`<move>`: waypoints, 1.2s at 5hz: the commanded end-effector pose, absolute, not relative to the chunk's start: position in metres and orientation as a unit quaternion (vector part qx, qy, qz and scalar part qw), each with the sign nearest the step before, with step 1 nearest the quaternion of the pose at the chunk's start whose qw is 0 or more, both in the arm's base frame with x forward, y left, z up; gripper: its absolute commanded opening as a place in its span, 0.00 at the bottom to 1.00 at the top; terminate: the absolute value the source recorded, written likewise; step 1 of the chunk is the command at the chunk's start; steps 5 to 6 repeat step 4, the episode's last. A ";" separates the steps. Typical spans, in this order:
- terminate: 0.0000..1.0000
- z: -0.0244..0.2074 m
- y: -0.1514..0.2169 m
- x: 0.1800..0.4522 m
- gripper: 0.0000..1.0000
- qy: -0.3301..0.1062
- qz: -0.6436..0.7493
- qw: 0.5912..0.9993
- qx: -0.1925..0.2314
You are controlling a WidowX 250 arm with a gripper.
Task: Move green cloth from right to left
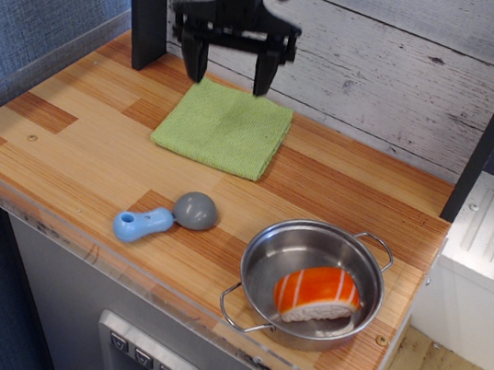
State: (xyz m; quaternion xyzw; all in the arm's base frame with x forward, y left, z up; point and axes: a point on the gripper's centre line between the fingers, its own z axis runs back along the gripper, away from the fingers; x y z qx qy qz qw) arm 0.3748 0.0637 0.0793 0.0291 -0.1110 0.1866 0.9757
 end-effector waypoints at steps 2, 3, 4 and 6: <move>0.00 0.117 0.062 0.367 1.00 -0.159 0.202 0.966 0.037; 0.00 0.117 0.062 0.367 1.00 -0.159 0.202 0.966 0.037; 1.00 0.117 0.062 0.367 1.00 -0.159 0.202 0.966 0.037; 1.00 0.117 0.062 0.367 1.00 -0.159 0.202 0.966 0.037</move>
